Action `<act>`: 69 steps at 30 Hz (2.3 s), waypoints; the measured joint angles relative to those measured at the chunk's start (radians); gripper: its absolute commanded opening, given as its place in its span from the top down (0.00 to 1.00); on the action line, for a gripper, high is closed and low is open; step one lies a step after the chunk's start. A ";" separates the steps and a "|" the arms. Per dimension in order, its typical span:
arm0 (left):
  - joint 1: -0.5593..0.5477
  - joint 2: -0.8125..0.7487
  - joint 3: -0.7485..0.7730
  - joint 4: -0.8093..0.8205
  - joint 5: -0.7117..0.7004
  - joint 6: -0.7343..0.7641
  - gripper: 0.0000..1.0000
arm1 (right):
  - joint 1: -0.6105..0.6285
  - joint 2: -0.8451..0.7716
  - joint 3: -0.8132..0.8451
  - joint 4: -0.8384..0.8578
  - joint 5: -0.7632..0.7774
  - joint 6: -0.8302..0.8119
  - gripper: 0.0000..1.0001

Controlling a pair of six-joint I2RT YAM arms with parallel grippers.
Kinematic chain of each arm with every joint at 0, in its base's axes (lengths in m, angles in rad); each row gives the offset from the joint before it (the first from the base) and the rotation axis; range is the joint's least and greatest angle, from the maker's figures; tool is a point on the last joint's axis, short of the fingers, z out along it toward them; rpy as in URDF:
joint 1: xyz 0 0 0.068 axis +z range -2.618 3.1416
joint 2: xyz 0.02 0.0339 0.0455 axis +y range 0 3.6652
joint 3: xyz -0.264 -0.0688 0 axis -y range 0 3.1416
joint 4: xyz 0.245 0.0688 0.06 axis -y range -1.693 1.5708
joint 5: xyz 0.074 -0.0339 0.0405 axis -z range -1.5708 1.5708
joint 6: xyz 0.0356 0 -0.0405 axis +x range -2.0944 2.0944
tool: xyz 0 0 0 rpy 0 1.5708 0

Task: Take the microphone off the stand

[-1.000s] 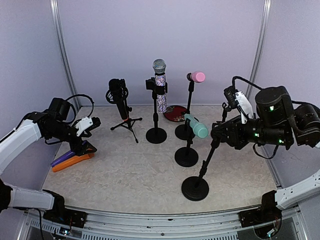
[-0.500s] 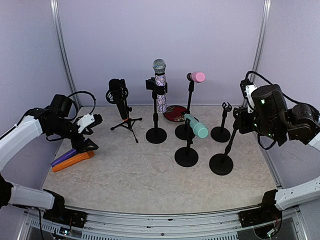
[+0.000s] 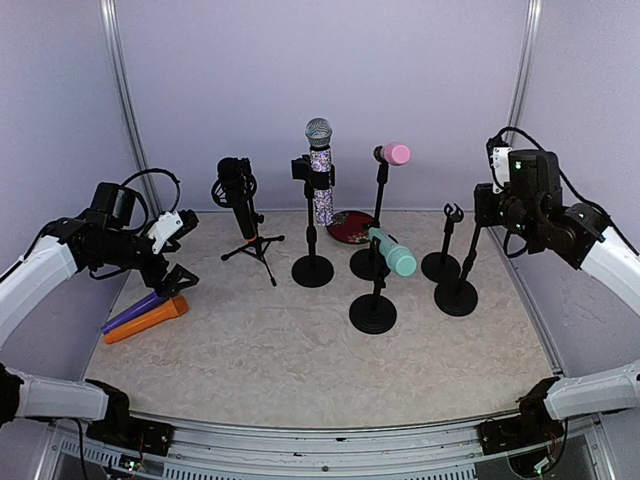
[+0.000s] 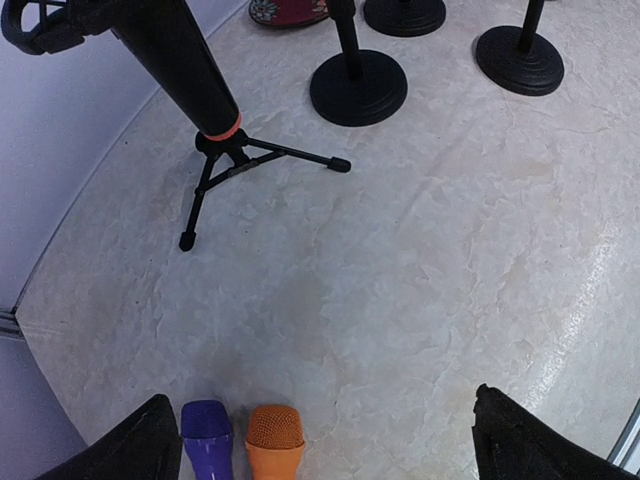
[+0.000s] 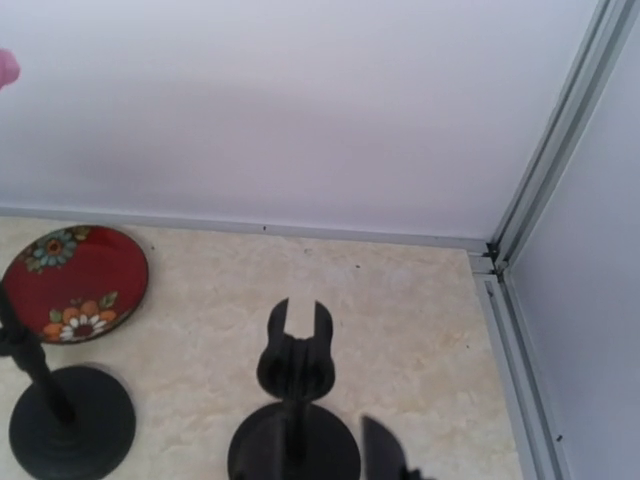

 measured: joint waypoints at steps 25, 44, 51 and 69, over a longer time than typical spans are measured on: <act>0.000 -0.018 -0.009 0.011 -0.004 -0.008 0.01 | -0.208 0.013 0.004 -0.004 -0.146 -0.005 0.43; 0.000 0.005 -0.009 0.011 -0.005 -0.033 0.01 | -0.213 0.003 0.140 -0.090 -0.197 -0.030 0.06; 0.000 0.011 -0.009 0.012 -0.011 -0.056 0.01 | -0.050 -0.037 0.040 -0.066 -0.305 -0.080 0.00; 0.000 0.049 0.006 0.018 -0.026 -0.096 0.01 | 0.478 -0.122 -0.254 -0.103 -0.165 -0.061 0.00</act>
